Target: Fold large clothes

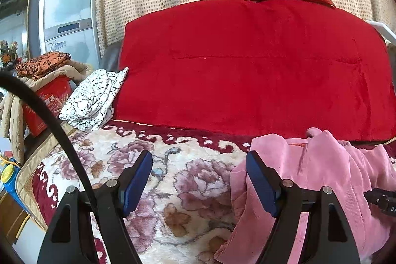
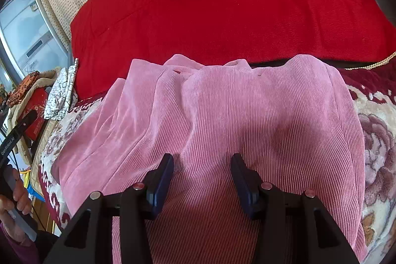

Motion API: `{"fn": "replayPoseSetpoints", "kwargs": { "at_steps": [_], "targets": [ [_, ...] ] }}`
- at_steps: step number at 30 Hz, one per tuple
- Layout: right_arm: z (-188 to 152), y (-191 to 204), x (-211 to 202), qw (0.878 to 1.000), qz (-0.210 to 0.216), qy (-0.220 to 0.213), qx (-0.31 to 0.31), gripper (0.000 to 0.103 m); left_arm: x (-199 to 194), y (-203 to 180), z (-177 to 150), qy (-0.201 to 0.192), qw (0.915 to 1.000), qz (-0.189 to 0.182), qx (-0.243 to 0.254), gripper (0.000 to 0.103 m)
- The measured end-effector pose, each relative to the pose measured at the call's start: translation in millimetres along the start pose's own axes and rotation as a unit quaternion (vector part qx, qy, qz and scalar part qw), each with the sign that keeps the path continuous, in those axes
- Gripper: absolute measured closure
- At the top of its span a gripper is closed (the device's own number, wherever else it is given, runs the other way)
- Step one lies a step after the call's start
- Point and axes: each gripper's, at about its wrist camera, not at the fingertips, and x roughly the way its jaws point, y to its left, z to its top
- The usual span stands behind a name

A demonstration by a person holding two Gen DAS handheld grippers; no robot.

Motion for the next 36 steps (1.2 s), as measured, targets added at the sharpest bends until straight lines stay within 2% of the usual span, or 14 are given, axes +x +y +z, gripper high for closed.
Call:
{"fn": "replayPoseSetpoints", "kwargs": {
  "at_steps": [7,10,14,17,22,25,27,29,32,34,36],
  "targets": [
    [1,-1,-4,1.0,0.001,-0.001,0.001,0.051,-1,2,0,-0.004,1.0,0.005,-0.001,0.024],
    [2,-1,-10,1.0,0.004,-0.005,0.003,0.051,9,-2,-3,0.018,0.9998,-0.008,0.006,0.024],
    [4,0,-33,0.999,0.007,-0.037,0.003,0.051,37,-17,-17,0.092,0.9944,-0.048,0.025,0.024],
    [6,-11,-41,0.999,-0.004,-0.05,0.021,0.051,57,-31,-30,0.137,0.988,-0.056,0.042,0.024],
    [3,-38,-25,0.998,-0.04,-0.009,0.058,0.051,88,-45,-50,0.211,0.9738,-0.05,0.069,0.022],
    [2,-42,-27,0.998,-0.038,-0.01,0.057,0.051,87,-40,-46,0.214,0.974,-0.049,0.056,0.022],
    [2,-45,-34,0.997,-0.047,-0.019,0.058,0.051,83,-35,-39,0.196,0.9789,-0.028,0.051,0.022],
    [2,-52,-42,0.996,-0.038,-0.037,0.077,0.051,80,-28,-33,0.183,0.9822,-0.03,0.032,0.022],
    [4,-64,-50,0.992,-0.035,-0.059,0.104,0.05,83,-25,-28,0.179,0.9832,-0.021,0.033,0.022],
    [6,-71,-44,0.991,-0.043,-0.042,0.117,0.05,95,-25,-31,0.197,0.9795,-0.009,0.038,0.022],
    [3,-79,-29,0.99,-0.052,-0.006,0.128,0.05,114,-27,-43,0.235,0.9703,0.0,0.055,0.022]
  ]
}}
